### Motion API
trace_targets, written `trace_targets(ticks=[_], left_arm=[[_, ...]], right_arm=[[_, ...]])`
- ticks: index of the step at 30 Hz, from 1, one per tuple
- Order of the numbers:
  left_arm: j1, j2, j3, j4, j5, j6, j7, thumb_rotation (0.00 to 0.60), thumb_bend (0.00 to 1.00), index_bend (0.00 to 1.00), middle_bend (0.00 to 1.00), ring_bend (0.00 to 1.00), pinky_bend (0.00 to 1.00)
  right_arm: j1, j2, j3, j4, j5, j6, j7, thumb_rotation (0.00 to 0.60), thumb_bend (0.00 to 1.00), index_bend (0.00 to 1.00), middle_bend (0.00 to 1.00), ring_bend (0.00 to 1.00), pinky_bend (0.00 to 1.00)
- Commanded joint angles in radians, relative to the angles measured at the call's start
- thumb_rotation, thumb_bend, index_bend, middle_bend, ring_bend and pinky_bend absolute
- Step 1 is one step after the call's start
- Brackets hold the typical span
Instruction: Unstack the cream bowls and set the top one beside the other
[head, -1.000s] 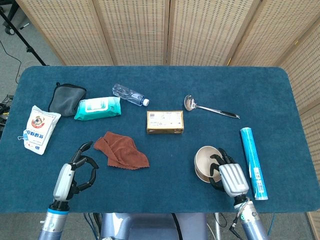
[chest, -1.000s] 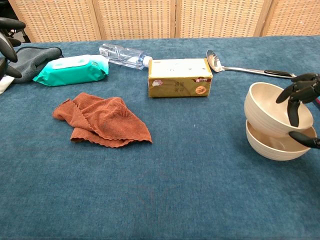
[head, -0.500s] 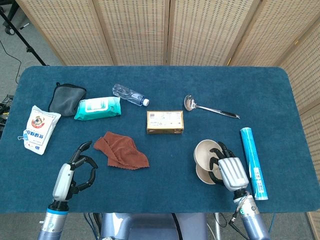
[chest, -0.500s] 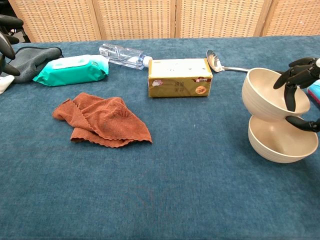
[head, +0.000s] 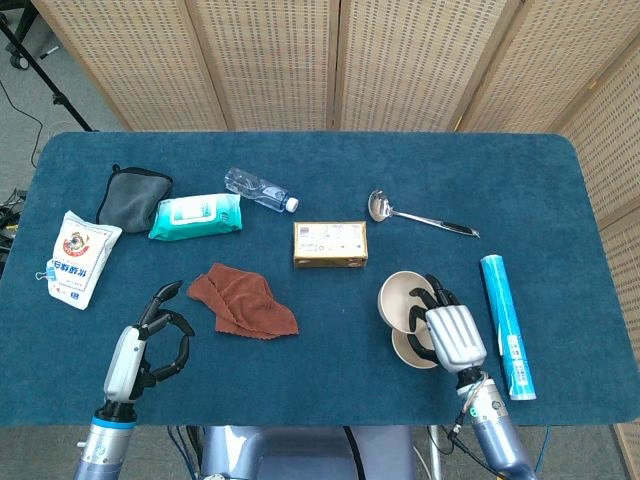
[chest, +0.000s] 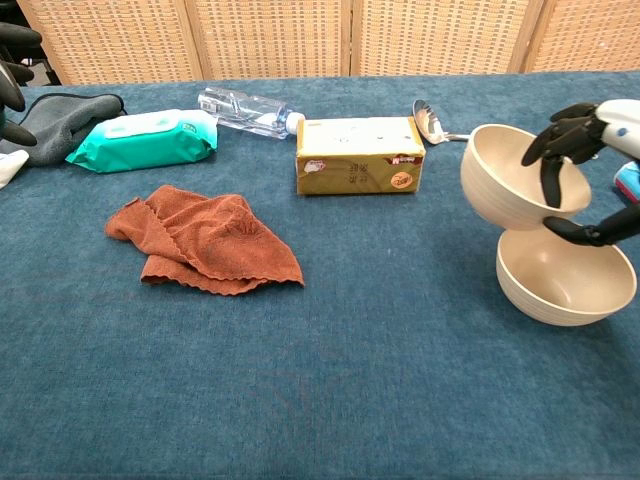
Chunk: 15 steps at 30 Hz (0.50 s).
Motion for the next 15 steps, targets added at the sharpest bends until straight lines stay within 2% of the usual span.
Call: trace_targets(ticks=[1,8,15], left_arm=[[-0.001,-0.001,-0.001,0.003,-0.004,-0.004,-0.003,0.600,0.50,0.56,0.17,0.16,0.35],[-0.002,-0.002,0.003,0.009,-0.010,-0.011,-0.009,0.600,0.50,0.56,0.17,0.16,0.35],[-0.004,-0.006,0.001,0.018,-0.020,-0.019,-0.011,0.600,0.50,0.56,0.17,0.16,0.35]], right_arm=[[0.037,-0.039,0.029,0.052,0.037,-0.032,-0.012,0.600,0.40,0.64,0.26,0.07,0.23],[0.077,-0.083,0.055,0.134,0.082,-0.056,-0.007,0.600,0.39,0.64,0.26,0.07,0.24],[0.101,-0.111,0.056,0.181,0.096,-0.069,0.005,0.600,0.39,0.64,0.26,0.07,0.24]])
